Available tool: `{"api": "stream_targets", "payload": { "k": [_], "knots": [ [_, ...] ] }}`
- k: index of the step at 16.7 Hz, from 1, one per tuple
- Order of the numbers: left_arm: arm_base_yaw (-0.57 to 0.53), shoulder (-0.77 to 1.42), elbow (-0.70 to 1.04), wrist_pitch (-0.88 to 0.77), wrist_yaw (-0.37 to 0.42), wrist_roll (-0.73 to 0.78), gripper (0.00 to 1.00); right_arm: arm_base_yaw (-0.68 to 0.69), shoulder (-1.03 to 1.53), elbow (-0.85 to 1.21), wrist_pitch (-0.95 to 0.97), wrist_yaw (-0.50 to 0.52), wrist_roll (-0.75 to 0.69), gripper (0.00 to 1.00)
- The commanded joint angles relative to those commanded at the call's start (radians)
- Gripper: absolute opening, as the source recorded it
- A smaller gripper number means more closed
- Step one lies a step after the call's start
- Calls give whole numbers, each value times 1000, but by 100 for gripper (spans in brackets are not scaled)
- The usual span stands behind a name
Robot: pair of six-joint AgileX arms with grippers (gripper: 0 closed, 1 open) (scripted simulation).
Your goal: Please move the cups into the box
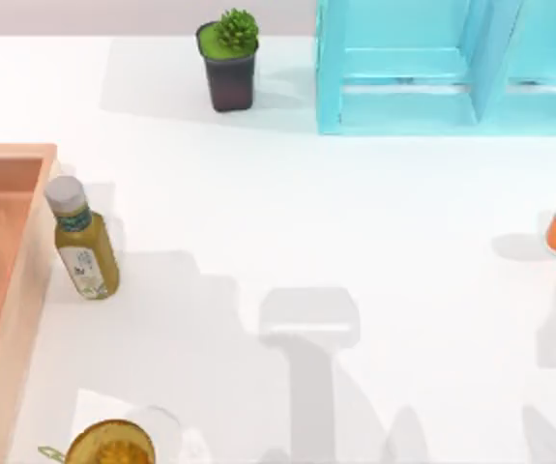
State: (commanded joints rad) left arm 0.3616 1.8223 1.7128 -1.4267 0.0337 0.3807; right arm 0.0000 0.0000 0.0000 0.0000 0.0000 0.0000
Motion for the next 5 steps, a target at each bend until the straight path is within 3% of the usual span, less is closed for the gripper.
{"api": "stream_targets", "payload": {
  "k": [5],
  "knots": [
    [-1, 6, 90, -98, 2, -2, 100, 0, 0, 0, 0, 0, 0, 100]
  ]
}}
